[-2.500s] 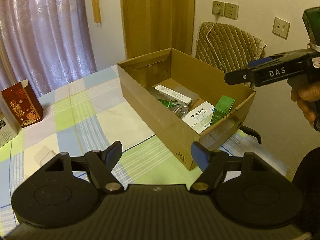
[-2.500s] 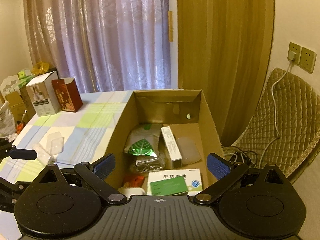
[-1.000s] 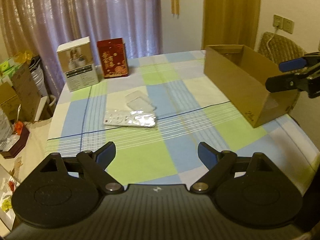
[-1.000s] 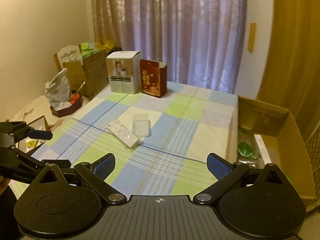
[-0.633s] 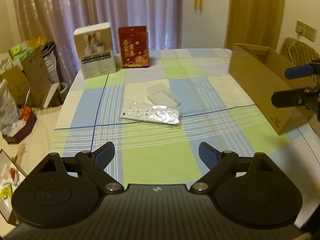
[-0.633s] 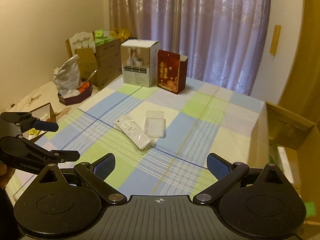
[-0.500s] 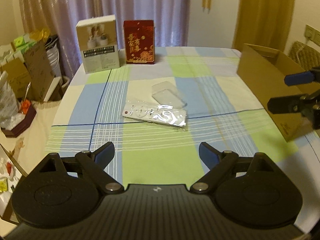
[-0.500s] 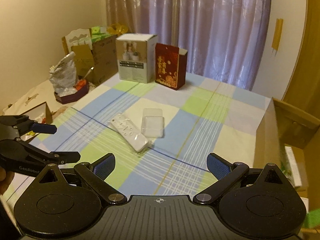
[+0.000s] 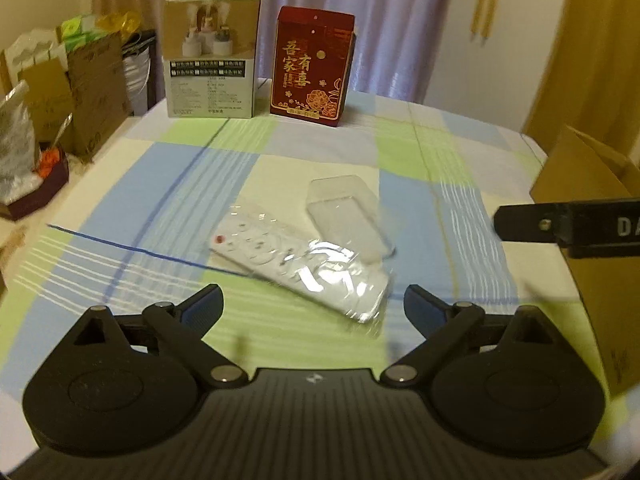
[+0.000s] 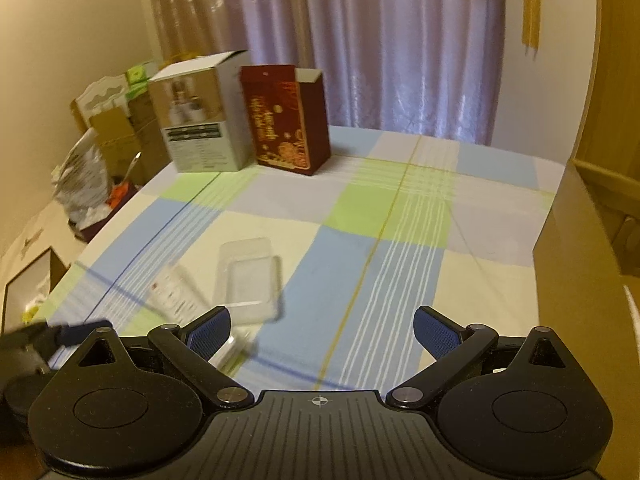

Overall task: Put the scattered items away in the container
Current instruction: 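Move both tools back over the table toward the wrapped remote and clear tray, then grasp the wrapped white remote with the left tool while the right tool grasps the clear tray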

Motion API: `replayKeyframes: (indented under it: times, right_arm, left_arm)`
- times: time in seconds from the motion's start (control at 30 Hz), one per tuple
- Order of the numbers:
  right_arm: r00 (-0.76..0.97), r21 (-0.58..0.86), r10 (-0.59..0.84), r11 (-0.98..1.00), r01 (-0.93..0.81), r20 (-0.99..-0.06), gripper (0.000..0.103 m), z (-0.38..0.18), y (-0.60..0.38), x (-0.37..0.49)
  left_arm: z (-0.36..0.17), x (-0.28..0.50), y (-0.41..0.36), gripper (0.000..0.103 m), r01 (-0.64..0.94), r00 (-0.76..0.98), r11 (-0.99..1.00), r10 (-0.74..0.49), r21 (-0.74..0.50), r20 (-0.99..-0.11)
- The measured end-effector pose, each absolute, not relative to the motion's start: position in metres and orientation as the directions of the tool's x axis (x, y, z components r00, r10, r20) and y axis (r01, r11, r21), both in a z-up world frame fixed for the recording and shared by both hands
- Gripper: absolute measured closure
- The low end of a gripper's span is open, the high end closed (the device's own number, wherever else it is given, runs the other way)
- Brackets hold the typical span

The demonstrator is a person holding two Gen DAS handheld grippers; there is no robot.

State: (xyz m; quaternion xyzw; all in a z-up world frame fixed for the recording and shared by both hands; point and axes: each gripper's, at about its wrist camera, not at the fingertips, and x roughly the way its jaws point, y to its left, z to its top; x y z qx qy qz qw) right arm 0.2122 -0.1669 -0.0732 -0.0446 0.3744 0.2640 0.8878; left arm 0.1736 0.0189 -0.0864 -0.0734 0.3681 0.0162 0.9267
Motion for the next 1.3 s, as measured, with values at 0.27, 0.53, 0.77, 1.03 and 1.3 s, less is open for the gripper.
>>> replayKeyframes:
  times: [0.27, 0.53, 0.77, 1.03, 1.3]
  right_arm:
    - [0.565, 0.155, 0.429, 0.87, -0.467, -0.705, 0.001, -0.095, -0.172, 0.248]
    - [0.539, 0.168, 0.437, 0.864, -0.475, -0.72, 0.001, -0.109, -0.166, 0.253]
    - [0.522, 0.188, 0.474, 0.841, -0.507, -0.709, 0.001, -0.11, -0.141, 0.248]
    - [0.519, 0.165, 0.473, 0.831, -0.531, -0.712, 0.001, -0.117, -0.116, 0.248]
    - [0.491, 0.137, 0.488, 0.796, -0.589, -0.722, 0.001, -0.129, -0.096, 0.258]
  left_arm:
    - [-0.118, 0.213, 0.002, 0.008, -0.19, 0.698, 0.974, 0.048, -0.121, -0.714]
    - [-0.12, 0.21, 0.012, 0.007, -0.2, 0.682, 0.98, 0.123, -0.021, -0.721]
    - [-0.108, 0.186, 0.052, 0.007, -0.142, 0.664, 0.988, 0.137, 0.055, -0.735]
    - [-0.11, 0.208, 0.058, 0.01, -0.093, 0.678, 0.995, 0.049, -0.02, -0.733]
    - [-0.12, 0.211, 0.07, 0.035, -0.065, 0.618, 0.998, 0.043, 0.004, -0.785]
